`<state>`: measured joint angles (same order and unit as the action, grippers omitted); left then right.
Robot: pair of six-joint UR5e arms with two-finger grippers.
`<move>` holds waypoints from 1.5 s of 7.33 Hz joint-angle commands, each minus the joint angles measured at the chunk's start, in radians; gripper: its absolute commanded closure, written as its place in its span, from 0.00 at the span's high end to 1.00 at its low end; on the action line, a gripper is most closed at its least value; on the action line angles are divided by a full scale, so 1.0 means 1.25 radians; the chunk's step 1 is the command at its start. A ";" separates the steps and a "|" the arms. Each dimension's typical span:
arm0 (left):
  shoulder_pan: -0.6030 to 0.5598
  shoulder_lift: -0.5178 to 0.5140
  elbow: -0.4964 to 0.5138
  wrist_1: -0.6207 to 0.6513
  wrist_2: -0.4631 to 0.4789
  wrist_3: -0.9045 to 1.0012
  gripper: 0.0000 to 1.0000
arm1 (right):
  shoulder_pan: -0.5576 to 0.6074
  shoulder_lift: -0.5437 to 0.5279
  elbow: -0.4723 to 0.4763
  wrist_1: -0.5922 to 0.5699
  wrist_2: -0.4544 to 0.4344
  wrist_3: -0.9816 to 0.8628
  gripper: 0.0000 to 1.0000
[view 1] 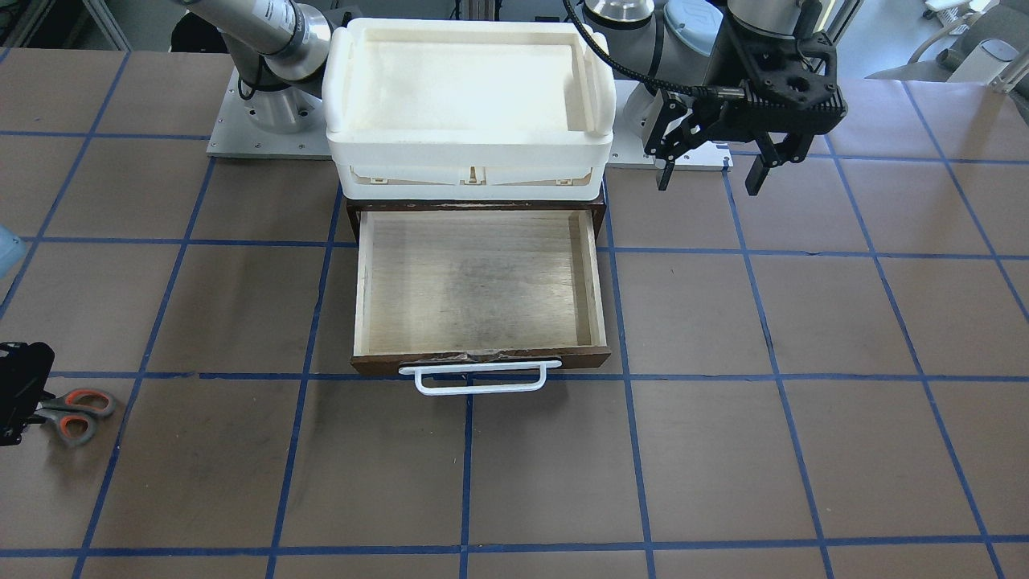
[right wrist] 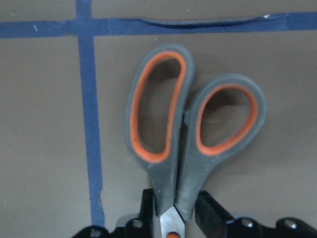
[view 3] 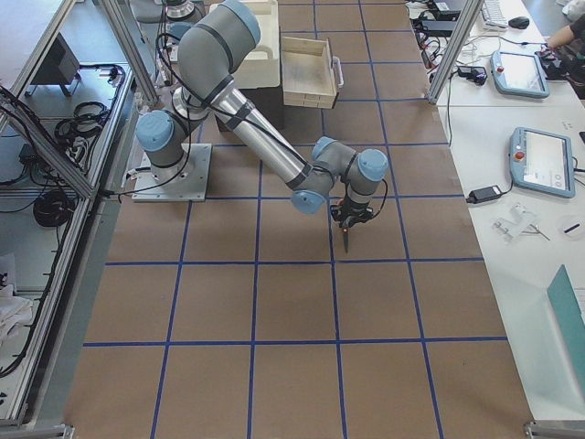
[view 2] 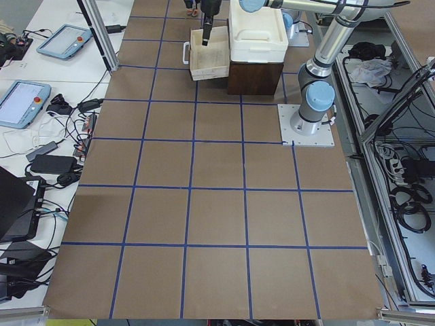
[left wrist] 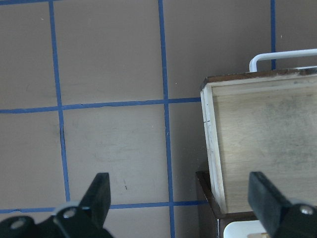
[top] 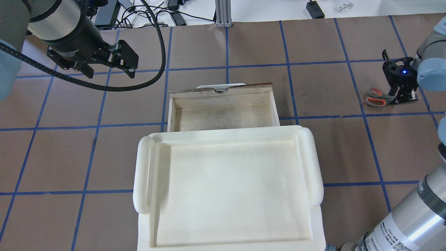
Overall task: Put scissors in drawer and close it
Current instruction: 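Close the right gripper on the scissors blades near the pivot, then carry the scissors with the right gripper over the open drawer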
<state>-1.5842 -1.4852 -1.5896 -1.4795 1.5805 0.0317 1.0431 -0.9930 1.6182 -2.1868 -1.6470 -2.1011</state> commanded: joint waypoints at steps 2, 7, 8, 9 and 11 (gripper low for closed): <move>0.002 0.003 -0.003 0.001 0.000 0.000 1.00 | 0.002 -0.050 -0.001 0.002 -0.011 0.003 0.00; 0.002 0.004 -0.003 -0.001 -0.002 -0.001 1.00 | 0.125 -0.221 0.000 0.132 0.027 0.141 0.00; 0.002 0.004 -0.003 0.001 -0.002 -0.001 1.00 | 0.177 -0.255 0.000 0.162 0.025 0.206 0.00; 0.002 0.004 -0.003 -0.001 -0.002 -0.001 1.00 | 0.225 -0.275 0.000 0.188 0.025 0.291 0.00; 0.002 0.005 -0.003 -0.001 -0.002 -0.001 1.00 | 0.319 -0.289 -0.005 0.221 0.024 0.441 0.00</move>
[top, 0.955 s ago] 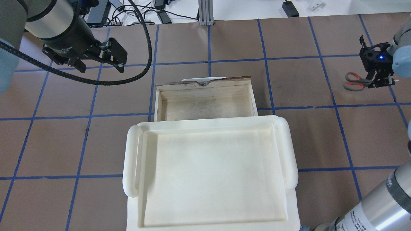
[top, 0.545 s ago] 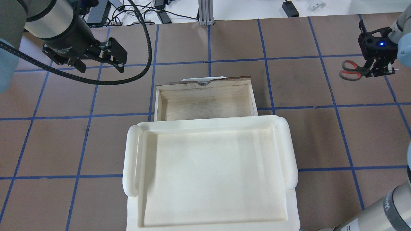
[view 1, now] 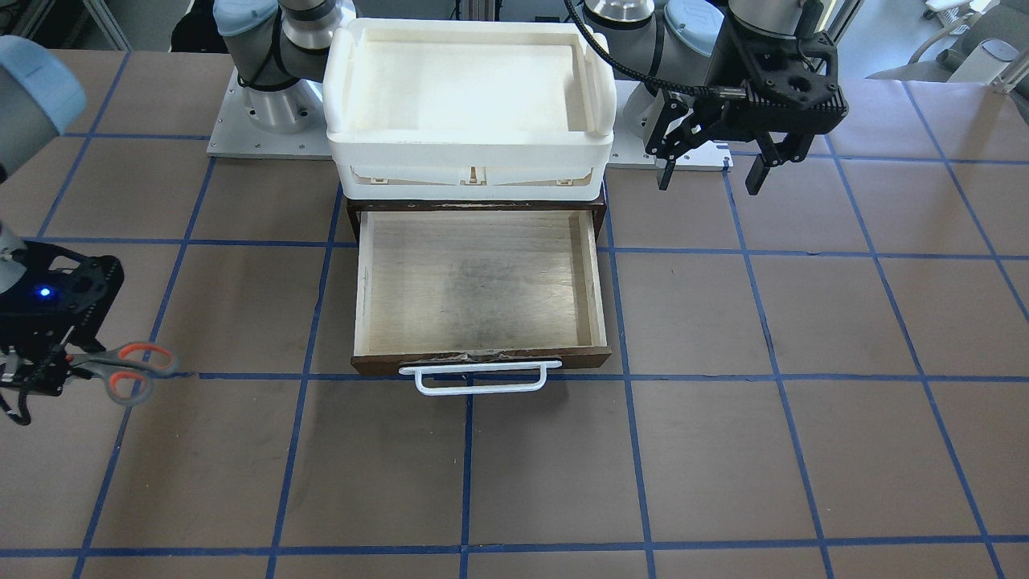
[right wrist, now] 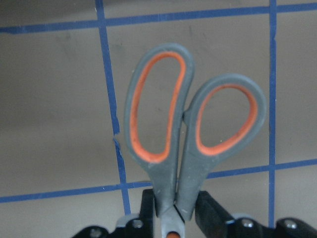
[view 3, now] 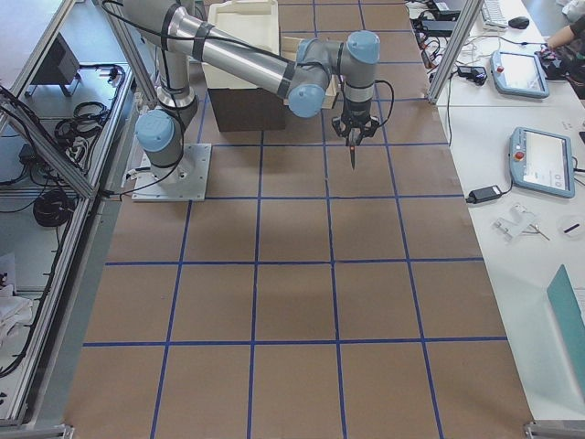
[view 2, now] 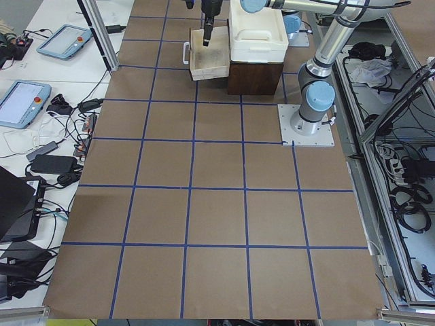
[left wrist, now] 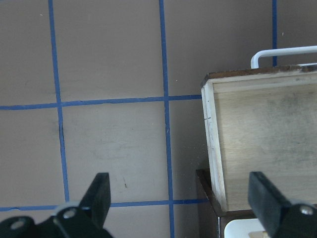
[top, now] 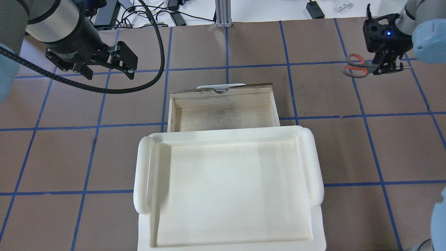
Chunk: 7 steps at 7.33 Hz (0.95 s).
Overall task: Put scissors in drawer and close it
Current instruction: 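Carry the scissors with the right gripper over the open drawer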
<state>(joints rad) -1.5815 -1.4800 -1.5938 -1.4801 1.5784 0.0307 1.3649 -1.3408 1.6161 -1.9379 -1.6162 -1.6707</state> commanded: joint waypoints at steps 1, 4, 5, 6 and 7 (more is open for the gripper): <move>0.000 0.002 -0.001 0.000 0.000 0.000 1.00 | 0.119 -0.011 -0.006 0.024 0.001 0.163 0.00; 0.000 0.002 -0.001 0.000 0.000 0.000 1.00 | 0.284 -0.005 -0.006 0.033 0.000 0.332 0.00; 0.000 0.002 0.000 0.000 0.000 0.000 1.00 | 0.317 -0.006 -0.006 0.063 0.003 0.378 0.00; 0.000 0.002 0.000 0.000 0.000 0.000 1.00 | 0.355 -0.004 -0.006 0.064 0.006 0.392 0.00; 0.000 0.002 0.000 0.000 0.001 0.000 1.00 | 0.383 -0.002 -0.006 0.067 0.036 0.401 0.00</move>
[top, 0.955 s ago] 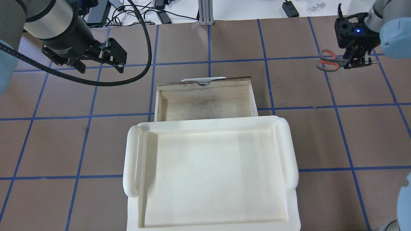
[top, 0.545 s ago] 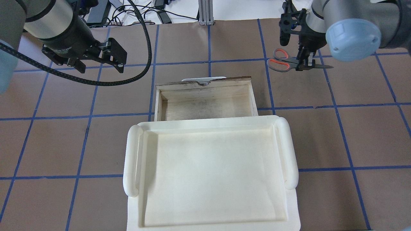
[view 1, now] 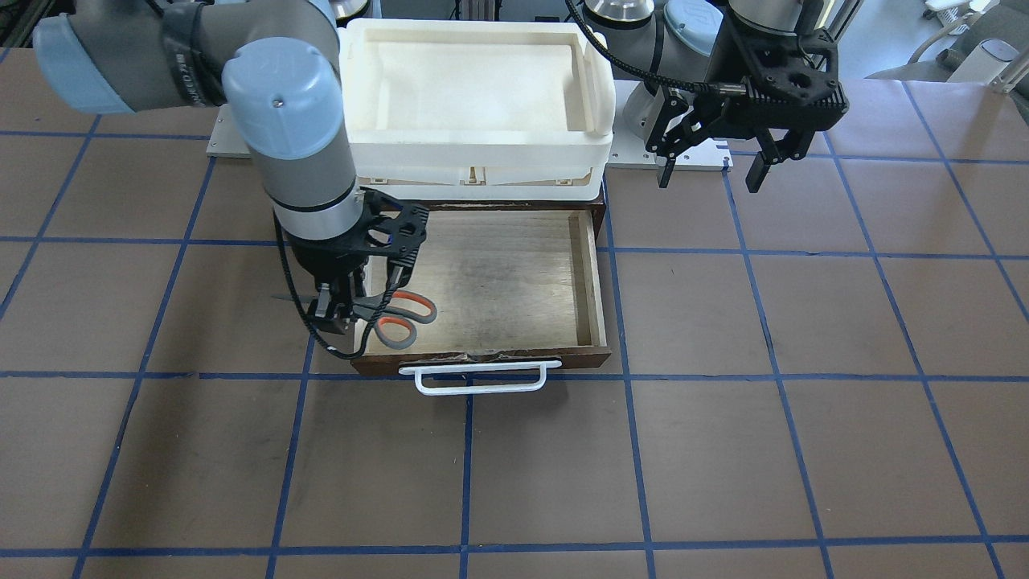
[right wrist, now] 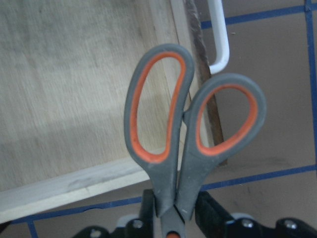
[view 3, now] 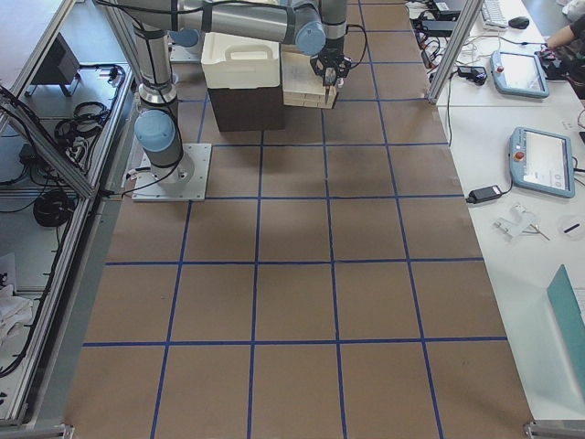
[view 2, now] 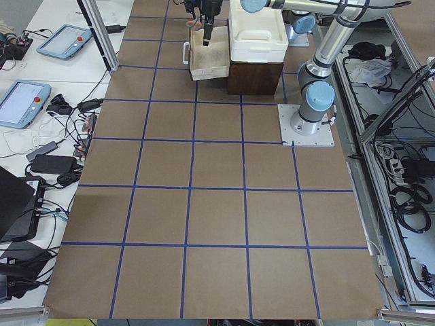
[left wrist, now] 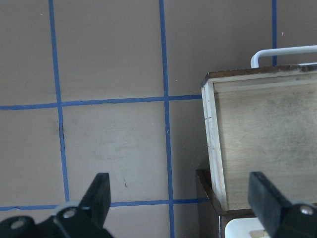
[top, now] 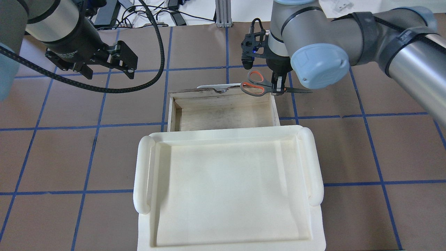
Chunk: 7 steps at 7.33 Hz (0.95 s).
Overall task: Put scissors in drawer and close it
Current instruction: 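Carry the scissors with the right gripper over the open drawer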
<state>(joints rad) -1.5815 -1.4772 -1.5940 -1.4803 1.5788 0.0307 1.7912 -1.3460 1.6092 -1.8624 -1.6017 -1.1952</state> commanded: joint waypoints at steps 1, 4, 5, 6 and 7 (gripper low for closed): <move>0.000 0.000 -0.001 0.000 0.000 0.000 1.00 | 0.059 0.003 0.001 0.016 0.036 0.050 0.00; 0.001 0.000 -0.002 -0.001 0.000 0.000 1.00 | 0.134 0.049 0.000 -0.020 0.035 0.057 0.00; 0.001 0.000 -0.005 0.000 0.000 0.000 1.00 | 0.151 0.069 0.000 -0.051 0.035 0.046 0.00; 0.001 0.001 -0.006 0.000 0.001 0.000 1.00 | 0.167 0.089 0.000 -0.079 0.035 0.044 0.00; 0.000 0.001 -0.006 -0.001 0.001 0.000 1.00 | 0.169 0.105 0.000 -0.091 0.035 0.044 0.00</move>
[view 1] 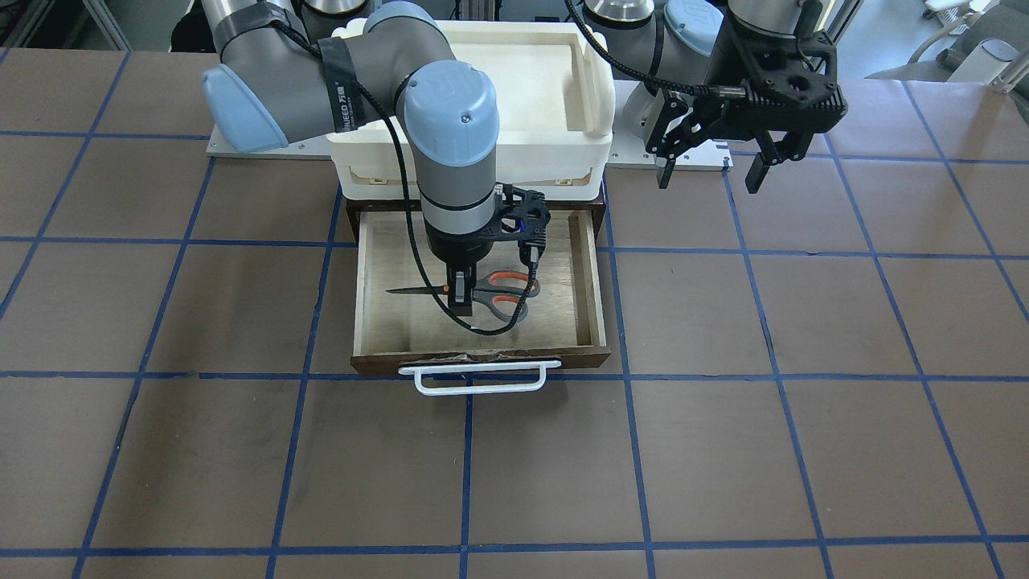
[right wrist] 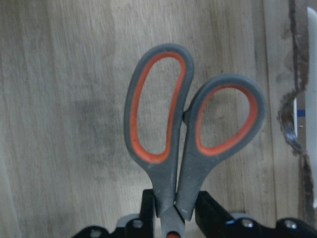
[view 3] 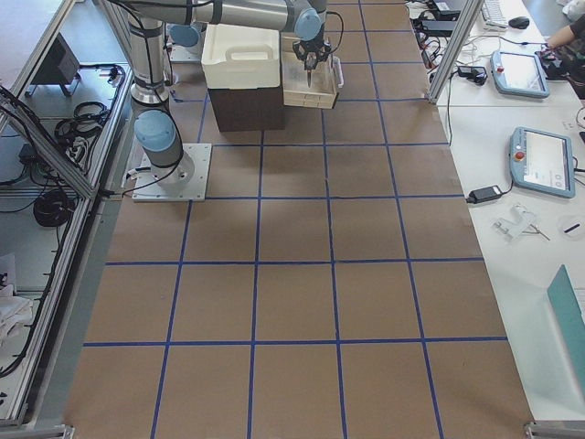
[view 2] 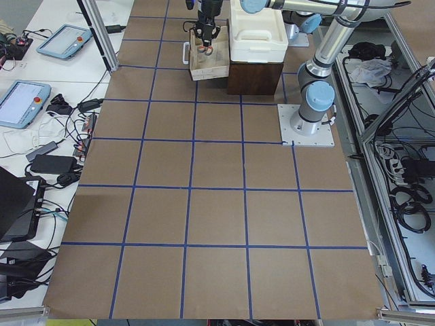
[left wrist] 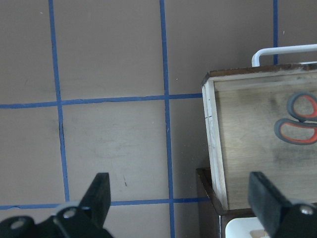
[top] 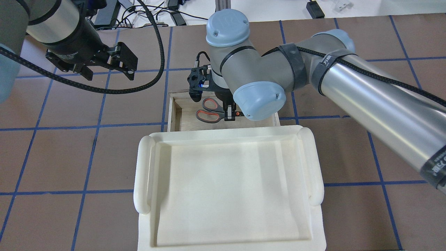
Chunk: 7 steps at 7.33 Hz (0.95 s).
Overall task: Put scissors in drawer and close it
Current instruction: 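Lower the scissors into the drawer and open the right gripper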
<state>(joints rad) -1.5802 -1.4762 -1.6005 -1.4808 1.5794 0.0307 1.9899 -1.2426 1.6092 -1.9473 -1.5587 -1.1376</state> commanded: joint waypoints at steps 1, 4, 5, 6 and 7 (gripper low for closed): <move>-0.001 0.004 -0.001 -0.001 0.005 0.000 1.00 | 0.010 0.025 0.000 -0.023 -0.001 -0.001 0.05; -0.006 0.016 -0.001 -0.002 0.009 0.000 1.00 | 0.007 0.016 -0.002 -0.048 0.020 0.021 1.00; -0.006 0.012 -0.001 0.003 0.007 -0.002 1.00 | 0.000 0.011 -0.006 -0.049 0.019 0.079 1.00; -0.004 -0.012 0.013 0.003 0.008 0.001 1.00 | -0.014 -0.020 -0.007 -0.047 0.017 0.202 1.00; -0.003 -0.031 0.008 0.008 0.007 0.000 1.00 | -0.044 -0.051 -0.009 -0.045 0.011 0.300 1.00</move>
<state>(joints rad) -1.5856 -1.4865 -1.5916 -1.4766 1.5887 0.0306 1.9705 -1.2634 1.6007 -2.0059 -1.5383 -0.9144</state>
